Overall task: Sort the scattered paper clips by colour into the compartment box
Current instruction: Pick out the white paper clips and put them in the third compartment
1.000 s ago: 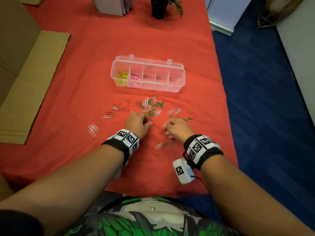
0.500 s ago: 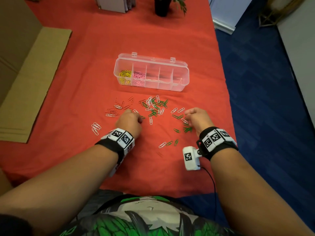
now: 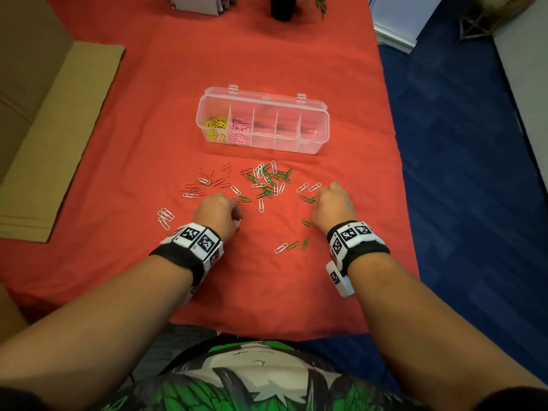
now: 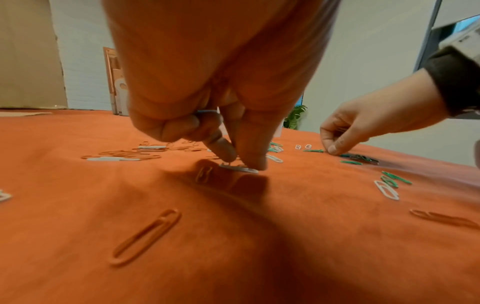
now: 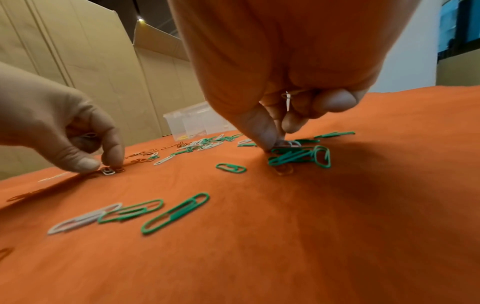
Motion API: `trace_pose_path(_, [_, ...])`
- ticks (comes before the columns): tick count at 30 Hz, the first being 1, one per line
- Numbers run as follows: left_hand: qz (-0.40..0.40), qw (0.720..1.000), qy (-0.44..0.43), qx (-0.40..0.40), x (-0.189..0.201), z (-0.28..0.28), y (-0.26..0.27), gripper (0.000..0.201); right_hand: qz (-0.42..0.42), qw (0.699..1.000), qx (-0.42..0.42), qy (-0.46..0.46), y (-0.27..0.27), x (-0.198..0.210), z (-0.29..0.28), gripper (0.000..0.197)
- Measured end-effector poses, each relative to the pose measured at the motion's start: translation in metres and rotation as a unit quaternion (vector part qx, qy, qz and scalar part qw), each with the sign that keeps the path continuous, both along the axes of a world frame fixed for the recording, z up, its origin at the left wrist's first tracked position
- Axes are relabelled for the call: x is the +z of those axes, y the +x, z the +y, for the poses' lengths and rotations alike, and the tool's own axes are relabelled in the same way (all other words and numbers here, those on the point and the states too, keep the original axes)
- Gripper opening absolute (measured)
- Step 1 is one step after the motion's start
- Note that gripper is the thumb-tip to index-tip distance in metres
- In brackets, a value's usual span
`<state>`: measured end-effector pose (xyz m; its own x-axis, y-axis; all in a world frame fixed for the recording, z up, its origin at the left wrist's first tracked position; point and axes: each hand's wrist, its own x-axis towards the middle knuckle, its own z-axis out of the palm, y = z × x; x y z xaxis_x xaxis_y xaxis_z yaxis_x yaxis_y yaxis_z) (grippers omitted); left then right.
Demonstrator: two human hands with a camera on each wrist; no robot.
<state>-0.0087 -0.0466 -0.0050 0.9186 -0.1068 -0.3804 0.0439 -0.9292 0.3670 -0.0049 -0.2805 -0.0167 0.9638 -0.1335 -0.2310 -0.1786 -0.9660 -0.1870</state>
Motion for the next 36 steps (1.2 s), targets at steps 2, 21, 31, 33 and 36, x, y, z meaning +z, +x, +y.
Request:
trace_pose_path(2, [-0.001, 1.0, 0.007, -0.001, -0.003, 0.001, -0.004, 0.019, -0.006, 1.0, 0.01, 0.029, 0.002, 0.0, 0.001, 0.02])
trace_pose_path(21, [-0.058, 0.989, 0.08, -0.107, -0.006, 0.009, -0.012, 0.015, 0.04, 0.93, -0.182, 0.317, 0.027, 0.011, 0.003, 0.016])
trace_pose_path(31, [0.202, 0.838, -0.428, 0.273, 0.027, -0.014, 0.011, 0.027, 0.01, 0.998, 0.04, 0.056, 0.035, 0.002, 0.001, 0.029])
trace_pose_path(33, [0.262, 0.744, -0.515, 0.335, 0.033, -0.016, 0.014, 0.029, 0.017, 0.998, 0.052, 0.035, 0.036, 0.003, 0.003, 0.024])
trace_pose_path(36, [0.292, 0.701, -0.54, 0.363, 0.036, -0.021, 0.017, 0.027, 0.024, 0.997, 0.07, -0.004, 0.036, 0.003, 0.004, 0.024])
